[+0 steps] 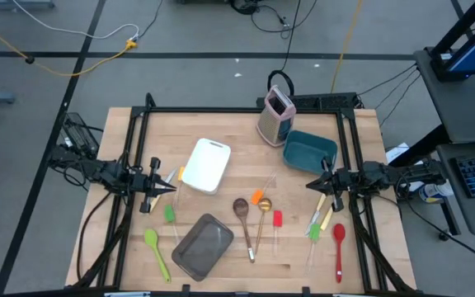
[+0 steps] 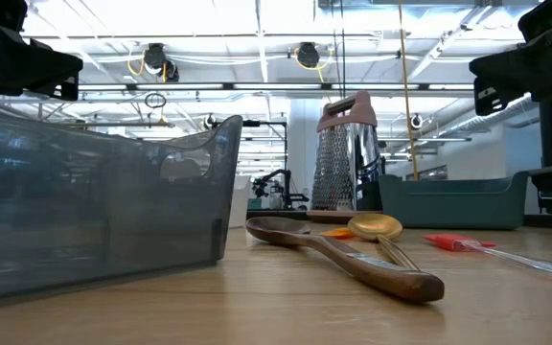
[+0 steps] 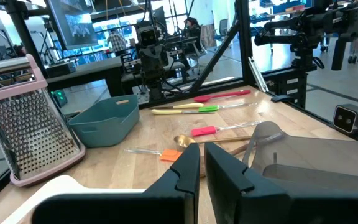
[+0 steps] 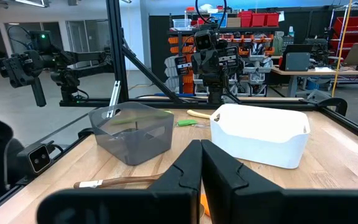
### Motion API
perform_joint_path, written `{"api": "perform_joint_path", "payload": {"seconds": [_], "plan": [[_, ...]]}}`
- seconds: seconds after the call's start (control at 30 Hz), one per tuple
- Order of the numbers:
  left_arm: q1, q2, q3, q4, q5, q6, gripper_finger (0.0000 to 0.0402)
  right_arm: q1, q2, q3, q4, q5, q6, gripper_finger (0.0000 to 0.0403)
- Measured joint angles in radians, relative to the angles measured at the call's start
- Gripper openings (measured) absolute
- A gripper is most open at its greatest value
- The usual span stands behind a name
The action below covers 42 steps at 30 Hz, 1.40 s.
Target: Pick & Place Kitchen Items
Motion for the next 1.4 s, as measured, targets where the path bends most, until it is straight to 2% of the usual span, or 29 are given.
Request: {"api": "perform_joint_path", "payload": {"seconds": [0.37,0.53,0.7,0.77,0.87,1.0,1.1,1.2,1.33,1.4], "plan": [[0.0,0.0,0.0,0.0,0.0,0.003,0.0031,0.0,0.0,0.0,0.007,0.0,0.019,0.0002],[0.0,0.0,0.0,0.007,0.0,0.003,0.0031,0.0,0.0,0.0,0.11,0.0,0.178,0.0002],[0.0,0.0,0.0,0.013,0.0,0.007,0.0031,0.0,0.0,0.0,0.207,0.0,0.18,0.0002],[0.0,0.0,0.0,0.018,0.0,0.002,0.0031,0.0,0.0,0.0,0.221,0.003,0.137,0.0002],[0.0,0.0,0.0,0.016,0.0,-0.012,0.0031,0.0,0.0,0.0,0.217,0.049,-0.016,0.0002],[0.0,0.0,0.0,0.046,0.0,-0.001,0.0031,0.0,0.0,0.0,0.265,0.191,-0.251,0.0002],[0.0,0.0,0.0,0.093,-0.003,-0.013,0.0031,0.0,0.012,0.0,0.309,0.208,-0.193,0.0003],[0.0,0.0,0.0,0.118,-0.036,-0.019,0.0031,0.0,0.04,0.0,0.336,0.161,-0.131,0.0014],[0.0,0.0,0.0,0.13,-0.127,-0.071,0.0031,0.001,0.106,0.0,0.398,0.158,-0.052,0.0051],[0.0,0.0,0.0,0.136,-0.132,-0.108,0.0031,0.001,0.149,0.0,0.44,0.161,-0.029,0.0074]]}}
